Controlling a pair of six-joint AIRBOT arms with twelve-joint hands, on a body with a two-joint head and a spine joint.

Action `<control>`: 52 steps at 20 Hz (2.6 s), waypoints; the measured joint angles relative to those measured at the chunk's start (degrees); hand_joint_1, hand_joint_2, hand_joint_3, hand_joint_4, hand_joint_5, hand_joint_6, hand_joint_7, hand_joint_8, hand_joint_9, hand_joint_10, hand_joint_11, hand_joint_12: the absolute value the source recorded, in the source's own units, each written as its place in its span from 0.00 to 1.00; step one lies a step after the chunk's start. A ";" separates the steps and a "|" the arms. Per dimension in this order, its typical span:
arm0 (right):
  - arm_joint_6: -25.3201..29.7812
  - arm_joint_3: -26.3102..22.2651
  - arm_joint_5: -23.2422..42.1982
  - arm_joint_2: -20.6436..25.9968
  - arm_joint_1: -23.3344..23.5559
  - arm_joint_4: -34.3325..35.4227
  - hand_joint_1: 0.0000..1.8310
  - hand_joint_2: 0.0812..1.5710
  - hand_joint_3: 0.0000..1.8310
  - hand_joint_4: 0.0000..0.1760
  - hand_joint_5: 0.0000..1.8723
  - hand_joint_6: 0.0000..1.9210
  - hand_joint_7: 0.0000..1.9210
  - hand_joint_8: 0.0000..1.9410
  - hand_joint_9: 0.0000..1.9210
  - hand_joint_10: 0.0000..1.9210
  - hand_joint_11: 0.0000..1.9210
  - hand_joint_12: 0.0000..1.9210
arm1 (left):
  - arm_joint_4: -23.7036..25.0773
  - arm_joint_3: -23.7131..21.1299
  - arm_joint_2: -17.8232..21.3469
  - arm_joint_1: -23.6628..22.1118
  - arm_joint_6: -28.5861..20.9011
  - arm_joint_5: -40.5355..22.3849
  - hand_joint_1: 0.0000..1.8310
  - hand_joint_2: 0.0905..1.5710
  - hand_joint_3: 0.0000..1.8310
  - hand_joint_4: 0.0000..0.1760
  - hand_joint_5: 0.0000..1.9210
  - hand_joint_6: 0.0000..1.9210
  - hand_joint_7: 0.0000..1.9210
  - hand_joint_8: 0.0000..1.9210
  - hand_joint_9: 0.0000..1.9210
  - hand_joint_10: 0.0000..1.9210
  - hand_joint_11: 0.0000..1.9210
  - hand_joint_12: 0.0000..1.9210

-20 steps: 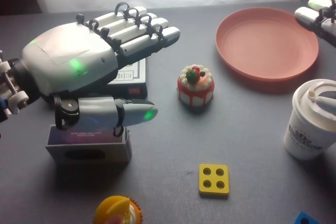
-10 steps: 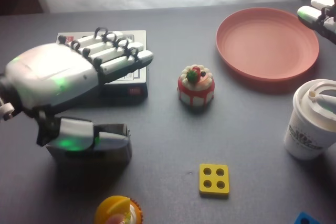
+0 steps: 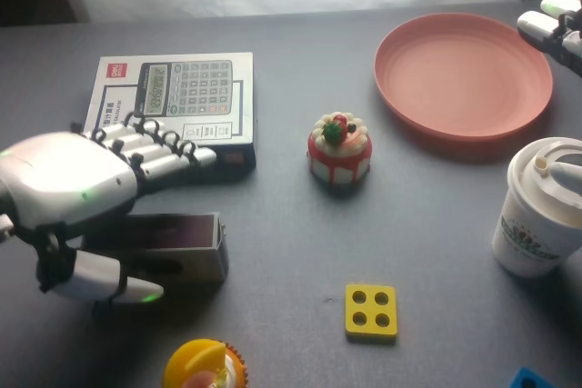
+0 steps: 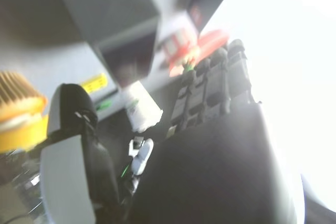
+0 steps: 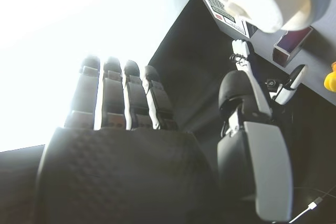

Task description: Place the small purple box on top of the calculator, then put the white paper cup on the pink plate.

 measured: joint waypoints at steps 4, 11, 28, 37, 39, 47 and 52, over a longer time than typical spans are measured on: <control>0.02 0.00 -0.11 0.00 -0.02 0.44 0.18 0.79 0.00 0.00 0.00 0.00 0.00 0.00 0.00 0.00 0.00 0.00 | -0.81 0.96 -1.22 0.28 1.09 1.64 0.49 0.64 0.00 0.00 0.20 0.02 0.27 0.04 0.20 0.07 0.00 0.36; 0.07 0.17 -0.11 -0.22 -0.04 0.63 0.17 0.79 0.00 0.00 0.00 0.00 0.00 0.00 0.00 0.00 0.01 0.01 | -2.10 1.79 -2.54 0.76 1.27 1.36 0.59 0.78 0.00 0.00 0.38 0.72 0.47 1.00 0.59 1.00 0.69 1.00; 0.85 0.35 -0.02 -0.98 -0.04 1.22 0.21 0.81 0.00 0.00 0.00 0.00 0.00 0.00 0.00 0.00 0.00 0.00 | -16.70 15.19 -10.54 -10.73 5.46 -2.71 0.62 0.75 0.00 0.00 0.42 0.64 0.46 0.87 0.55 0.99 0.61 1.00; 1.14 0.59 0.31 -1.09 -0.04 1.22 0.21 0.80 0.00 0.00 0.00 0.00 0.00 0.00 0.00 0.00 0.01 0.01 | -26.05 23.96 -16.81 -18.56 15.91 8.41 0.59 0.69 0.00 0.00 0.29 0.30 0.39 0.40 0.41 0.59 0.37 0.90; 1.18 0.59 0.33 -1.09 -0.04 1.27 0.21 0.80 0.00 0.00 0.00 0.00 0.00 0.00 0.00 0.00 0.00 0.01 | -26.47 23.96 -16.85 -18.60 16.46 9.35 0.52 0.66 0.00 0.00 0.23 0.04 0.28 0.06 0.25 0.27 0.12 0.81; 1.92 0.59 0.59 -1.20 -0.44 1.27 0.21 0.80 0.00 0.00 0.00 0.00 0.00 0.00 0.00 0.00 0.00 0.00 | -24.57 21.22 -15.69 -18.60 16.79 8.83 0.36 0.64 0.00 0.30 0.01 0.00 0.00 0.00 0.00 0.00 0.00 0.54; 7.74 1.42 0.92 -1.14 -1.09 -0.59 0.25 0.74 0.00 0.00 0.00 0.00 0.00 0.00 0.00 0.00 0.00 0.00 | -19.10 13.35 -8.98 -18.58 14.21 0.07 0.37 0.62 0.00 0.70 0.00 0.00 0.00 0.00 0.00 0.00 0.00 0.63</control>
